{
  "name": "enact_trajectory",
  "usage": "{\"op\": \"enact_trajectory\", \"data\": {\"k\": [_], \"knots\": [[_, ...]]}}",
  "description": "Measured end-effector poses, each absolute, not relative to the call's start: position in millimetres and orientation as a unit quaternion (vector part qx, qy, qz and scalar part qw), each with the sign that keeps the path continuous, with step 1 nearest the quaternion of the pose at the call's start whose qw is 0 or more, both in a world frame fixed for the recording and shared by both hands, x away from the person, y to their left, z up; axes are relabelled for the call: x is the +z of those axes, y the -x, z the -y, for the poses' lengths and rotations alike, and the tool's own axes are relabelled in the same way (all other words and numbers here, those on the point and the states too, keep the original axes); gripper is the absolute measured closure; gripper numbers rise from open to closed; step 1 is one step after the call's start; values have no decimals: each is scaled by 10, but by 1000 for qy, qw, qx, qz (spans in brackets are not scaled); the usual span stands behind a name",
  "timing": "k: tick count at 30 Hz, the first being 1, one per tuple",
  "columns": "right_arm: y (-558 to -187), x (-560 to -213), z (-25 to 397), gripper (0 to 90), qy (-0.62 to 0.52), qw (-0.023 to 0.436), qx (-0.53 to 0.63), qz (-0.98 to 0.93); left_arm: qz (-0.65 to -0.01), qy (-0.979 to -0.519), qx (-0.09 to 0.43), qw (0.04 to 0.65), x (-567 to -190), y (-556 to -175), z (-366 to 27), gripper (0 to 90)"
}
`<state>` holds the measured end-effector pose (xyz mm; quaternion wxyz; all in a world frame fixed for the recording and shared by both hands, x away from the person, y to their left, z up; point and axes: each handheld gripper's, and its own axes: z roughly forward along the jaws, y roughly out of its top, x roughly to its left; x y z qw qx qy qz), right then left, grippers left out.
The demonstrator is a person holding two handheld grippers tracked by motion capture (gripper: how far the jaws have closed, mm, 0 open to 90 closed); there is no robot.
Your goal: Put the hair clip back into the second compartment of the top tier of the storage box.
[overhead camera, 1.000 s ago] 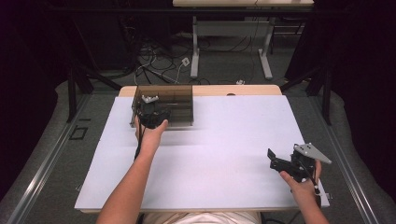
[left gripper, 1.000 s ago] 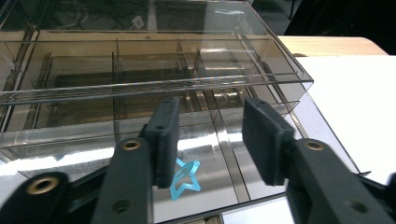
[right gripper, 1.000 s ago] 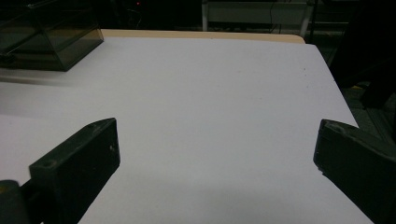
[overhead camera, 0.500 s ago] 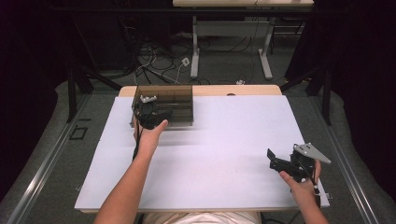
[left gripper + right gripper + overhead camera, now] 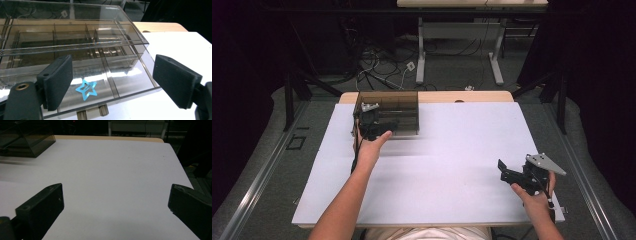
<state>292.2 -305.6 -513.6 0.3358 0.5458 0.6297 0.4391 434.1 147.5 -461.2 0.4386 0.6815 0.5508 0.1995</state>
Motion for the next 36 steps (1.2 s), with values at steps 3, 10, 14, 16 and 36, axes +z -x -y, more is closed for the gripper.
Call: {"op": "enact_trajectory", "data": {"k": [3, 10, 14, 16, 36], "knots": [[-2922, -5135, 3053, 0, -545, 335, 440, -630, -546, -684, 201, 441, -4582, -4303, -1489, 151], [-2921, -5135, 3054, 0, -545, 336, 440, -630, -526, -693, 195, 453, -4517, -4198, -1511, 44], [-2920, -5134, 3049, 0, -545, 336, 442, -629, -516, -696, 191, 461, -4479, -4131, -1532, 24], [-2920, -5134, 3052, 0, -544, 338, 440, -629, -512, -697, 189, 465, -4469, -4101, -1543, 9], [-2916, -5126, 3050, 0, -543, 337, 441, -630, -486, -705, 188, 480, -4472, -3741, -1769, 1]]}}
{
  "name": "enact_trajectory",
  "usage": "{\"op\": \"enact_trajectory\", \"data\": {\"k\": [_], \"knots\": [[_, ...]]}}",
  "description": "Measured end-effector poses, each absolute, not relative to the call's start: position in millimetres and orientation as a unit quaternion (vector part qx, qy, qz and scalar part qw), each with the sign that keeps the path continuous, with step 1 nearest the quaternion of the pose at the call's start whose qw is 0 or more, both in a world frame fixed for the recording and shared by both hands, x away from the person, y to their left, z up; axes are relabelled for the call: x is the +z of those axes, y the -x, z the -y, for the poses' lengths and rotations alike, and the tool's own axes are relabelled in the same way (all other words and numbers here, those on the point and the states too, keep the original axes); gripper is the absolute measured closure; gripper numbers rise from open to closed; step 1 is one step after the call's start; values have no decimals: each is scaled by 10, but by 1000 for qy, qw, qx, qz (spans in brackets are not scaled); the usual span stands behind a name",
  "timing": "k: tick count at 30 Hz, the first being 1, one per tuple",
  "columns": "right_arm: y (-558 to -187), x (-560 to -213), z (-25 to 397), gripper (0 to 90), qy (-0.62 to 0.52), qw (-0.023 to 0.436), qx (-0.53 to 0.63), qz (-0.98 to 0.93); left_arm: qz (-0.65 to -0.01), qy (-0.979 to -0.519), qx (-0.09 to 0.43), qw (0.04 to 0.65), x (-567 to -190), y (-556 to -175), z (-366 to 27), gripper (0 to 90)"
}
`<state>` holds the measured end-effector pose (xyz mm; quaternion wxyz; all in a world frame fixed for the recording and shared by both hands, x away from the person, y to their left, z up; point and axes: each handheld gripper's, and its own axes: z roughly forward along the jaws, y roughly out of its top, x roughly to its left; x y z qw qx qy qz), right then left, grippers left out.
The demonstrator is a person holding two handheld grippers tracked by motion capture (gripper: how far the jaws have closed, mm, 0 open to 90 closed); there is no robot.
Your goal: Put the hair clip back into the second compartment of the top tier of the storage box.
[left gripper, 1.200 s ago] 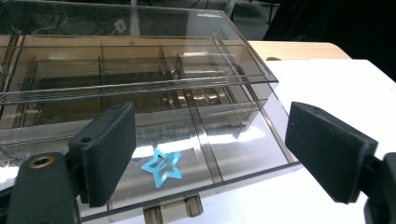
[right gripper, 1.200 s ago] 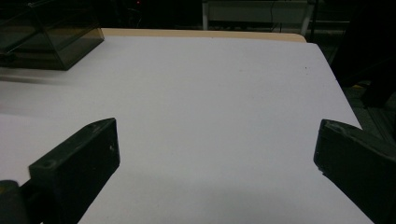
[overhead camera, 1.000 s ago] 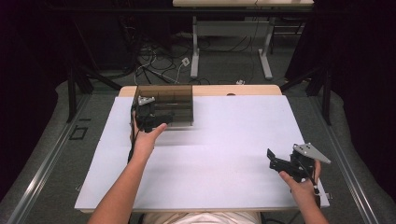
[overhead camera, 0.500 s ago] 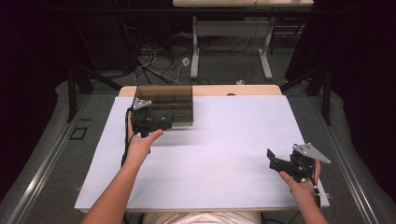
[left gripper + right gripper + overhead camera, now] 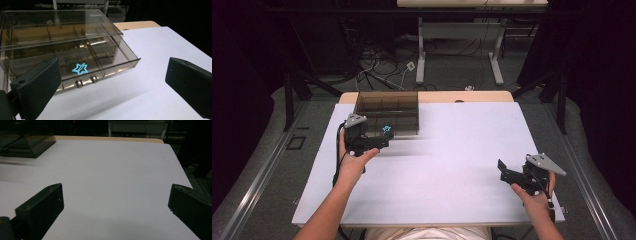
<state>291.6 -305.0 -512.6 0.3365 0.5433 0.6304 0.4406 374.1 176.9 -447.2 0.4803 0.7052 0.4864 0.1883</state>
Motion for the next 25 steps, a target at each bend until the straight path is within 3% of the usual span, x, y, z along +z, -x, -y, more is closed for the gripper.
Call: {"op": "enact_trajectory", "data": {"k": [25], "knots": [[-2913, -5123, 3042, 0, -545, 336, 438, -630, -502, -686, 216, 481, -4746, -3217, -2326, 2]]}}
